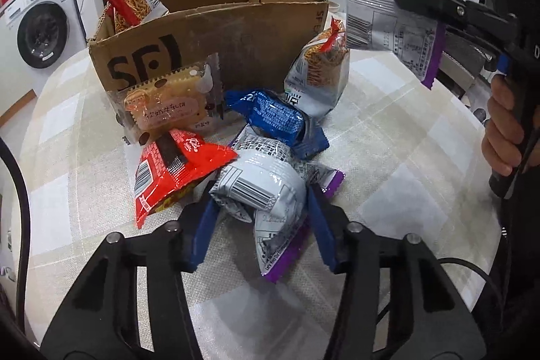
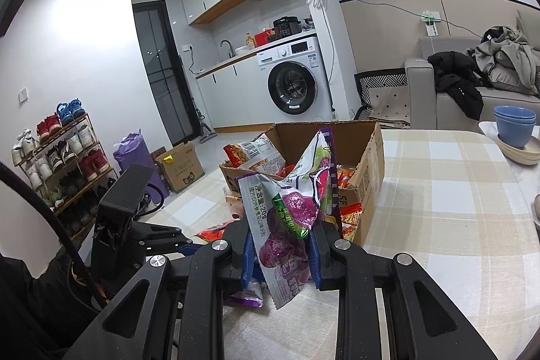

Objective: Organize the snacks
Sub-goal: 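Grasp the silver-purple snack bag with the left tool while the right tool holds the pink bag, then carry both held bags over the cardboard box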

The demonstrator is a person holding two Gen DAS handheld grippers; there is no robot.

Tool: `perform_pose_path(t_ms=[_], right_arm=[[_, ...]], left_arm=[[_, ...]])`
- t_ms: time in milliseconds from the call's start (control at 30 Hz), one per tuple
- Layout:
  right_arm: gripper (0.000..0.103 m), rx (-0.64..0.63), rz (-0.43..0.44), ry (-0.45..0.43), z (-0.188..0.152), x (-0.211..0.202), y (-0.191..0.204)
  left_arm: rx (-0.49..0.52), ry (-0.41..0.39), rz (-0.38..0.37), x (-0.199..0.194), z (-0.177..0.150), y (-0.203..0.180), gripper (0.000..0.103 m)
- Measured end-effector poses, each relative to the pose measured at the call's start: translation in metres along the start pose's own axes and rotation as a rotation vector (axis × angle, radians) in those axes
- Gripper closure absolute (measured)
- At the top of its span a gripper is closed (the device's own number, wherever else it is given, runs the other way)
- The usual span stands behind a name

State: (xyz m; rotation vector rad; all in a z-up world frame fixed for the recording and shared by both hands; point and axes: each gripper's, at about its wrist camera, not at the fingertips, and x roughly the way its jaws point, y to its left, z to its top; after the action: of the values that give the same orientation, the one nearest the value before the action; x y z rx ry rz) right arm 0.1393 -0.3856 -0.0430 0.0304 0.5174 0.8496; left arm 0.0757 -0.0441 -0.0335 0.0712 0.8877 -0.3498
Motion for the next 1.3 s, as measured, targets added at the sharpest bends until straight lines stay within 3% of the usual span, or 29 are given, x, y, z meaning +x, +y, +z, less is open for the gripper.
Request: perform_pose_path(t_ms=[100, 267, 533, 933, 1300], right_arm=[[0.078, -0.001, -0.001, -0.006, 0.000, -0.001, 0.000], [0.078, -0.001, 0.000, -0.013, -0.001, -0.004, 0.001], [0.078, -0.003, 0.000, -0.014, -0.001, -0.005, 0.002], [0.078, -0.002, -0.003, -0.027, 0.004, -0.010, 0.004], [0.078, -0.005, 0.001, -0.040, 0.004, -0.015, 0.005]], left_arm=[[-0.010, -0.009, -0.022, -0.003, 0.001, 0.002, 0.059], [-0.020, -0.033, -0.063, -0.016, 0.004, 0.008, 0.072], [-0.011, -0.039, -0.058, -0.019, 0.006, 0.005, 0.073], [-0.010, -0.127, -0.114, -0.045, 0.010, 0.009, 0.079], [-0.022, -0.210, -0.114, -0.079, 0.011, 0.014, 0.079]])
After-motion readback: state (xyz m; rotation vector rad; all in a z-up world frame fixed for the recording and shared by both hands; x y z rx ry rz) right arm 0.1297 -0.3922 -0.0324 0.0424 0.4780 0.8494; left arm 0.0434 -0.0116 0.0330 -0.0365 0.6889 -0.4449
